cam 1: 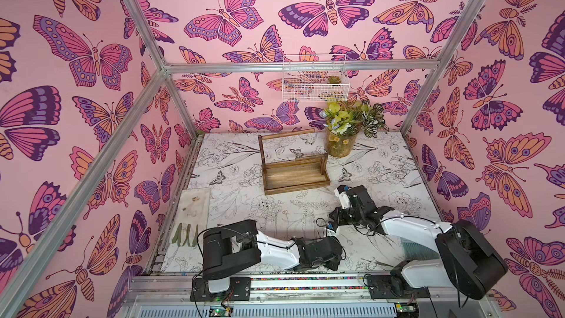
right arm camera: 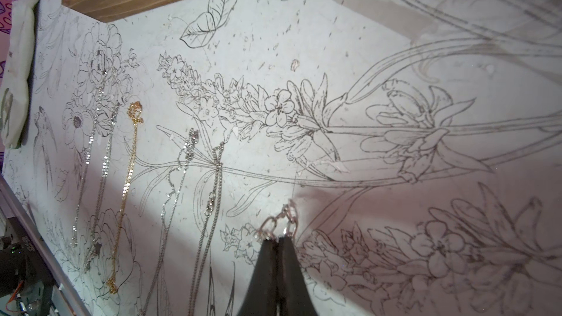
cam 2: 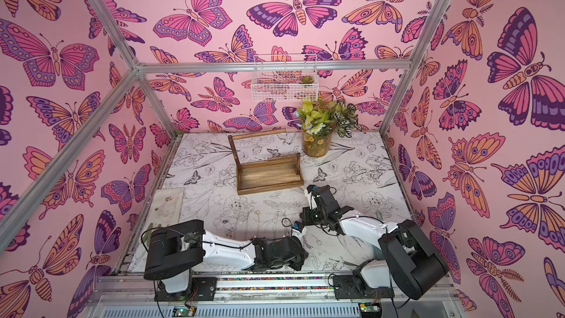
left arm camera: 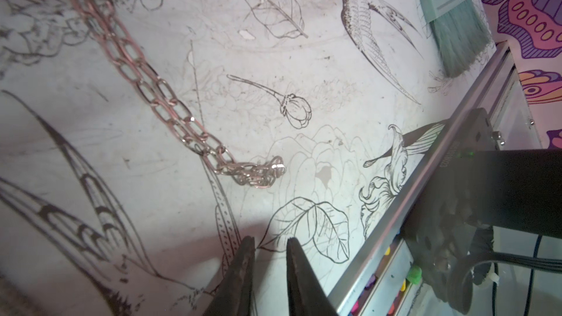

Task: Take the necklace off the jewelry display stand
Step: Place the necklace at the center of the board, then reset both arms

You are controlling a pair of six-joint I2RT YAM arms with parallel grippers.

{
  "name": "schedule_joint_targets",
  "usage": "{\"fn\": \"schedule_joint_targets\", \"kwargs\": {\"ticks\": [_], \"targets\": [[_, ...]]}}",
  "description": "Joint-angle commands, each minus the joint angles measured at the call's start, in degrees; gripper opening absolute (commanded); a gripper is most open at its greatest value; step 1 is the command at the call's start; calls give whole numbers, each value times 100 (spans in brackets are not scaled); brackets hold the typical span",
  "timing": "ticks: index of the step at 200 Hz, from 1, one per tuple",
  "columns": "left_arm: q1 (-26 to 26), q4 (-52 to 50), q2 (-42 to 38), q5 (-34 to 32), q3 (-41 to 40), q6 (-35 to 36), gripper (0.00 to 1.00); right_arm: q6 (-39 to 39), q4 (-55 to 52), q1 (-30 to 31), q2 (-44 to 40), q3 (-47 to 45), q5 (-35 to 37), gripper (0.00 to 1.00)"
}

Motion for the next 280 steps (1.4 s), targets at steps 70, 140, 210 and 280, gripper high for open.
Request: {"fn": "schedule_joint_targets", "kwargs": {"ticks": [70, 140, 210, 280], "targets": [[-54, -781, -433, -77, 6, 235, 49, -250, -389, 20, -239, 309, 462, 66], [209, -1543, -1751, -773, -189, 964, 74, -692, -1567, 24, -1182, 999, 683, 93], [1685, -2472, -3703, -1044, -437, 2327, 94, -1363, -1704, -369, -1669, 1336, 1397, 99], [3842, -2558, -4919, -749, -930, 3727, 100, -1870, -643, -1266, -1600, 811, 2400, 99]]}}
